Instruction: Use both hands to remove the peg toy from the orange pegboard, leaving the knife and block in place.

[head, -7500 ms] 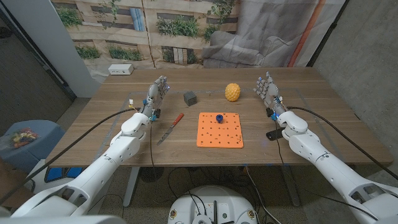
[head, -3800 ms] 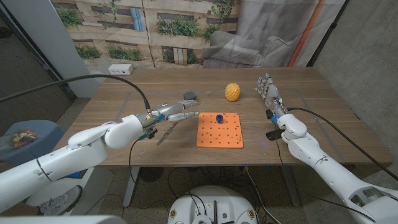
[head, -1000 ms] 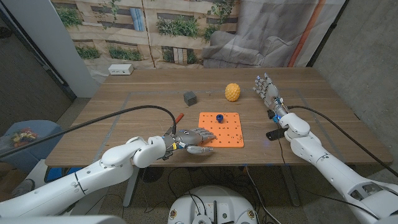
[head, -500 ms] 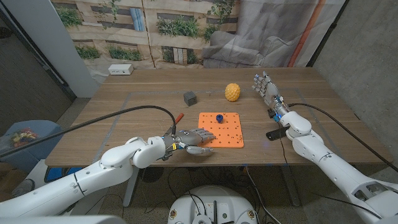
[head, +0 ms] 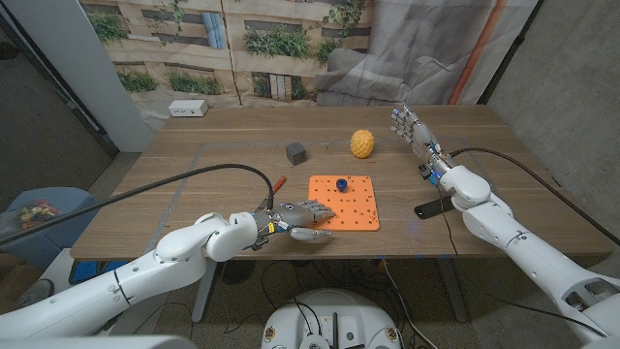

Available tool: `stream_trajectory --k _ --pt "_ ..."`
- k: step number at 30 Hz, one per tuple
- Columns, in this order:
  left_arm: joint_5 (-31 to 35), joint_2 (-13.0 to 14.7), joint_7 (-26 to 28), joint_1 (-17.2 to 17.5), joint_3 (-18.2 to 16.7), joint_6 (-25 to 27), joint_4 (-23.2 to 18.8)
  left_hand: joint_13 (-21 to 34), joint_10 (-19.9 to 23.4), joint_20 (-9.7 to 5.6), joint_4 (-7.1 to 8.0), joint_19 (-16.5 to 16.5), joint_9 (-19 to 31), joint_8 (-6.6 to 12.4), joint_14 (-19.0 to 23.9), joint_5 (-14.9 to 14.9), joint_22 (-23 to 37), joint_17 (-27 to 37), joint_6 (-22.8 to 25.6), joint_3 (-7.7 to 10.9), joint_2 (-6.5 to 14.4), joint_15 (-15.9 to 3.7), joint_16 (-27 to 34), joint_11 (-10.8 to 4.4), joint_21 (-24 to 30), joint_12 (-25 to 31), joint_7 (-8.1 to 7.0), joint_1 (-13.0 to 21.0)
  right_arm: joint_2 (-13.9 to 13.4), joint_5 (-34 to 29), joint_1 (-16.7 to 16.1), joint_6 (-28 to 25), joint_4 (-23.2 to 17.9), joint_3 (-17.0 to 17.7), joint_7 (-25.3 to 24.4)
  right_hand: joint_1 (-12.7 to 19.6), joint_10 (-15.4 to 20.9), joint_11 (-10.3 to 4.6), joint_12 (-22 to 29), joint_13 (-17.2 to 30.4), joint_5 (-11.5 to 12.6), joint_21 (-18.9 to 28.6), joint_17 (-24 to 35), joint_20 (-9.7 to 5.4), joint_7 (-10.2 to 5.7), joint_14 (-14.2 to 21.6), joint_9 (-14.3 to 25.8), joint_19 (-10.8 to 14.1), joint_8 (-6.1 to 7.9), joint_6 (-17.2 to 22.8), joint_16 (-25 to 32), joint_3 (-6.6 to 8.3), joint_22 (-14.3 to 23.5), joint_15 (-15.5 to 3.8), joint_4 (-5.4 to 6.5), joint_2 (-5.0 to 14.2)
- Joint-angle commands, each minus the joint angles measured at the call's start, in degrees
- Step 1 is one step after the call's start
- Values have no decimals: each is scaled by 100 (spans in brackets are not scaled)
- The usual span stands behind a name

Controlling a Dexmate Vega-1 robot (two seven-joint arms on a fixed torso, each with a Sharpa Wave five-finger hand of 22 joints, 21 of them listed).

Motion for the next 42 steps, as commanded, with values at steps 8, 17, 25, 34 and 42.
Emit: stream_trajectory --k 8,17,25,34,42 --pt "-18 -42 -6 -129 37 -65 119 4 -39 -1001 -90 86 30 27 22 41 16 9 87 24 548 -384 14 6 33 1 -29 78 -503 -1260 21 219 -531 -155 -344 302 44 36 25 0 -16 28 -65 -171 22 1 29 -54 67 218 7 70 16 -85 -233 -52" --pt "-69 4 -116 -158 19 -65 83 4 -32 -1001 -115 115 31 28 30 40 16 6 108 35 543 -380 14 3 39 4 -42 93 -818 -1862 -86 -21 -993 -151 -572 425 44 54 20 4 -61 26 -107 -173 11 -49 35 -72 61 239 -14 104 16 -73 -360 -99" --pt "-114 31 -190 -210 2 -70 97 4 -29 -1005 -133 128 32 28 34 39 15 5 124 46 542 -377 13 8 39 5 -40 104 -1163 -2470 -120 -413 -1490 -174 -634 522 -10 76 -1 7 -108 19 -137 -146 -12 -95 40 -103 43 212 -27 119 15 -59 -472 -164" --pt "-185 25 -200 -254 -10 -80 158 4 -11 -1004 -149 148 32 25 50 38 14 5 135 58 541 -381 16 3 41 11 -37 113 -1430 -3034 -127 -904 -2066 -244 -588 677 -178 1 -43 14 -201 0 -180 -97 -51 -306 50 -219 31 193 -74 139 18 35 -661 -262" --pt "-265 5 -226 -350 7 -162 293 4 0 -1000 -162 174 33 25 68 36 14 4 152 68 540 -374 20 19 46 13 -45 120 -1652 -3364 -60 -1233 -2464 -290 -365 764 -312 -62 -56 22 -279 -1 -198 -16 -114 -479 59 -307 15 135 -89 135 21 137 -793 -349"
